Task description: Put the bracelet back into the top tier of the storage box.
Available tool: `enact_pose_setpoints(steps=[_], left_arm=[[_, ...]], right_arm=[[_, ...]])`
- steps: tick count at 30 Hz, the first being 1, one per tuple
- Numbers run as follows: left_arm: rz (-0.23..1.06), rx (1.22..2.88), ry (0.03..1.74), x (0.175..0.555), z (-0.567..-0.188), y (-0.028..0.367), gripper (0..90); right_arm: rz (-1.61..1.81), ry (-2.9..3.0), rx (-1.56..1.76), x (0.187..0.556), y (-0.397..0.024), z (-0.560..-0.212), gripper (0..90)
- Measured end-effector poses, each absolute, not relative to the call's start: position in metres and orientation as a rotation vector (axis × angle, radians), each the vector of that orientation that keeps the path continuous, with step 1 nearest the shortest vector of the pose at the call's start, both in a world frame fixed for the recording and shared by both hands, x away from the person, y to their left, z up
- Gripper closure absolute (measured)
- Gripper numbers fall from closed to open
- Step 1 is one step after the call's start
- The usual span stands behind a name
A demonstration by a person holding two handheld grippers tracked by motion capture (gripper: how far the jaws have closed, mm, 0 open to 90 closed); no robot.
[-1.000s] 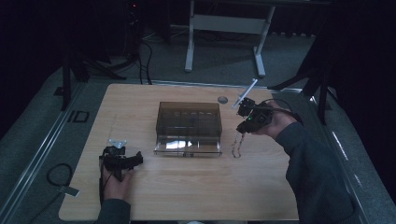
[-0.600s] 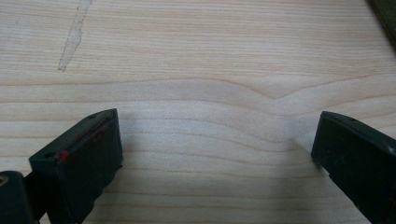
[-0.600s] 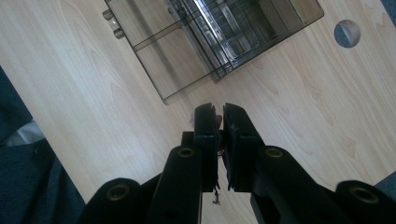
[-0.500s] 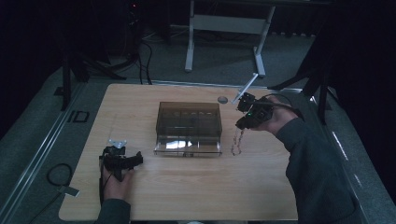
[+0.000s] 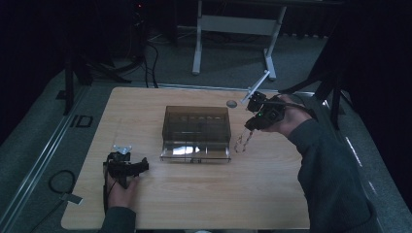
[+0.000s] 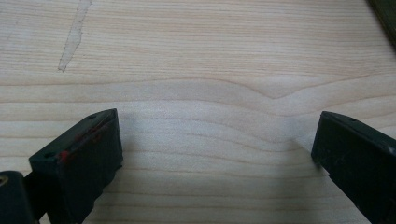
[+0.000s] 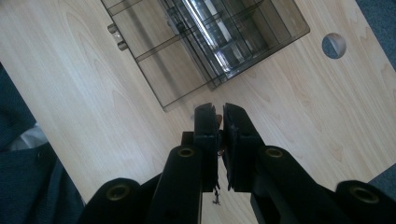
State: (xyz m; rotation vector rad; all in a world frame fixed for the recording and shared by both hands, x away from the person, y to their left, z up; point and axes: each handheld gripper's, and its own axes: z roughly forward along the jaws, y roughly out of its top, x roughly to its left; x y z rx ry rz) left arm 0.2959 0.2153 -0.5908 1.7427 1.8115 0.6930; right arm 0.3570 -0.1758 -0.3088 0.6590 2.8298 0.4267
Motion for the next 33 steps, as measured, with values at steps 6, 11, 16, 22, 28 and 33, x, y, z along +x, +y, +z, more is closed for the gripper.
enact_pose_setpoints(steps=[6,11,16,22,28,33], left_arm=[[0.694,1.741,1.811,0.296,-0.591,0.215,1.8],[0.694,1.742,1.811,0.296,-0.591,0.215,1.8],[0.694,1.745,1.811,0.296,-0.591,0.215,1.8],[0.693,1.747,1.810,0.296,-0.591,0.216,1.9],[0.691,1.748,1.811,0.296,-0.591,0.216,1.8],[0.693,1.742,1.812,0.296,-0.591,0.215,1.8]], right_arm=[[0.432,2.824,0.637,0.355,-0.173,-0.301,84.5],[0.446,2.819,0.631,0.354,-0.169,-0.297,84.5],[0.458,2.819,0.614,0.353,-0.163,-0.293,84.5],[0.466,2.824,0.591,0.352,-0.155,-0.292,84.5],[0.464,2.836,0.570,0.350,-0.147,-0.291,84.5],[0.470,2.841,0.550,0.350,-0.143,-0.293,84.5]])
